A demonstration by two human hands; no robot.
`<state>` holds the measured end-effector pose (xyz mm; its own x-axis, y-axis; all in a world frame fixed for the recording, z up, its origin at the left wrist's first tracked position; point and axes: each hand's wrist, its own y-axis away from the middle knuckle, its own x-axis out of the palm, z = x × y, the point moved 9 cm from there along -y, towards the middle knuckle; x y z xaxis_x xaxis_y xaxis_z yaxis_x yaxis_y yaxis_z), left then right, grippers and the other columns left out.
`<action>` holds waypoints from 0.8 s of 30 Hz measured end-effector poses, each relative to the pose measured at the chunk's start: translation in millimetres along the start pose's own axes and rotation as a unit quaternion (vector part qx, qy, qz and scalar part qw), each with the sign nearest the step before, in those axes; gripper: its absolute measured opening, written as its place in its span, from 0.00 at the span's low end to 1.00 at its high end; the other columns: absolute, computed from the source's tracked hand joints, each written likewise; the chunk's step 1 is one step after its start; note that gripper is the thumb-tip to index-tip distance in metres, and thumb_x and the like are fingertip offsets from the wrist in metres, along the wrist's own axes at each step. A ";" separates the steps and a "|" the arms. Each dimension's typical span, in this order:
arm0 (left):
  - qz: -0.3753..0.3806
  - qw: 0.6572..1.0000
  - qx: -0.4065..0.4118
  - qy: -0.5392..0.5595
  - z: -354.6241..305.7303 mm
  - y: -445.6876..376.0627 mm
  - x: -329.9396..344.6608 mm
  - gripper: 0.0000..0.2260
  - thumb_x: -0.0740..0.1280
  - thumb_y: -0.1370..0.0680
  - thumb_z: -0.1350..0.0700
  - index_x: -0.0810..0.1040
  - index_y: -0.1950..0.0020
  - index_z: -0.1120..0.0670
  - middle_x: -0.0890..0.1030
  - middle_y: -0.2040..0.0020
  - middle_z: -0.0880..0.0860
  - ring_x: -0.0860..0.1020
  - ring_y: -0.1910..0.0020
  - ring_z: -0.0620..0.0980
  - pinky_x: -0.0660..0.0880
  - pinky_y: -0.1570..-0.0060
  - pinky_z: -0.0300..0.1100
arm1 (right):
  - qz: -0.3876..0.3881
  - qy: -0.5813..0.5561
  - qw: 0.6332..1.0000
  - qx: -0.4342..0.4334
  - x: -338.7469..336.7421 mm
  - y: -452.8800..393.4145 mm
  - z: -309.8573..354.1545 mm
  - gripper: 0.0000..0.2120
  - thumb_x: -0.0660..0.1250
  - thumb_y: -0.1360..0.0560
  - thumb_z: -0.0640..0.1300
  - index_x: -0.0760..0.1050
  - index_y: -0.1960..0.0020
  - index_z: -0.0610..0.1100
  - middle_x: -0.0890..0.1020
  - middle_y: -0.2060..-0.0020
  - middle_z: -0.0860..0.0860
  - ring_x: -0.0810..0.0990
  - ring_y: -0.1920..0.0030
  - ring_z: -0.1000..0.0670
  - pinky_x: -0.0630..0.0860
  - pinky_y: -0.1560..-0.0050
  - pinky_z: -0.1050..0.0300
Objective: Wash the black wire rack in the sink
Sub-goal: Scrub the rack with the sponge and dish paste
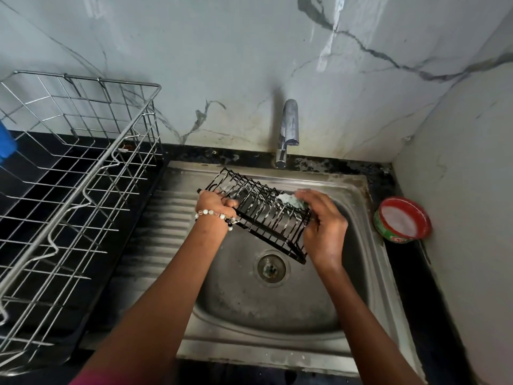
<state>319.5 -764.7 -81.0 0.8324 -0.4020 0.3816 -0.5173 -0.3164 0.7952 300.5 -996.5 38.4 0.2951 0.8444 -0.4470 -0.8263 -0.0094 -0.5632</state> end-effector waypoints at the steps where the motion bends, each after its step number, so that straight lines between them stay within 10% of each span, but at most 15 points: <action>1: 0.002 1.000 -0.002 -0.004 0.1 0.2 -0.1 0.15 0.45 0.19 0.65 0.64 0.64 0.57 0.63 0.73 0.51 0.56 0.88 0.45 0.52 0.85 0.31 | -0.006 0.003 1.000 0.010 0.3 -1.8 -3.3 0.34 0.52 0.42 0.25 0.81 0.43 0.41 0.81 0.45 0.50 0.78 0.43 0.51 0.70 0.37 0.66; 6: -0.001 1.000 -0.005 0.005 -8.4 -4.2 -1.4 0.16 0.44 0.19 0.64 0.63 0.63 0.58 0.59 0.69 0.51 0.56 0.90 0.46 0.52 0.86 0.29 | 0.110 -0.167 0.967 0.158 23.9 4.0 -45.0 0.19 0.58 0.22 0.40 0.73 0.35 0.56 0.78 0.42 0.55 0.76 0.43 0.56 0.71 0.40 0.57; 9: -0.008 1.000 0.007 -0.022 -15.7 -8.5 -0.5 0.16 0.44 0.18 0.64 0.63 0.63 0.57 0.58 0.69 0.50 0.57 0.87 0.45 0.54 0.83 0.33 | 0.204 -0.199 0.948 0.139 35.5 8.0 -35.9 0.16 0.60 0.24 0.57 0.70 0.37 0.60 0.78 0.42 0.57 0.77 0.40 0.54 0.72 0.39 0.56; 15: 0.061 0.991 -0.025 -0.114 -13.8 7.4 3.9 0.17 0.57 0.21 0.71 0.69 0.66 0.54 0.68 0.68 0.48 0.70 0.86 0.42 0.67 0.77 0.43 | 0.195 -0.193 0.955 0.110 37.2 -11.8 -27.9 0.09 0.61 0.23 0.58 0.72 0.47 0.55 0.78 0.61 0.49 0.77 0.60 0.45 0.78 0.58 0.40; 20: 0.070 0.994 -0.056 -0.062 -1.7 2.3 14.3 0.15 0.54 0.18 0.65 0.65 0.64 0.57 0.68 0.76 0.53 0.66 0.82 0.45 0.65 0.80 0.34 | 0.174 -0.139 0.969 0.112 37.0 -24.6 -19.4 0.15 0.56 0.23 0.61 0.71 0.54 0.51 0.75 0.66 0.46 0.72 0.65 0.50 0.74 0.66 0.42; 24: 0.114 0.947 -0.096 -0.285 13.4 8.2 11.1 0.15 0.62 0.20 0.46 0.77 0.51 0.57 0.72 0.54 0.57 0.71 0.59 0.52 0.72 0.62 0.45 | 0.134 -0.166 0.954 0.211 32.6 -36.1 -34.5 0.09 0.57 0.19 0.55 0.73 0.54 0.54 0.75 0.63 0.53 0.72 0.64 0.55 0.70 0.69 0.61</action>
<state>321.8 -783.2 -76.6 0.4329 -0.8567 0.2805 -0.5785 -0.0254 0.8153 356.5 -987.1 20.2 -0.0649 0.9656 -0.2516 -0.9909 -0.0922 -0.0982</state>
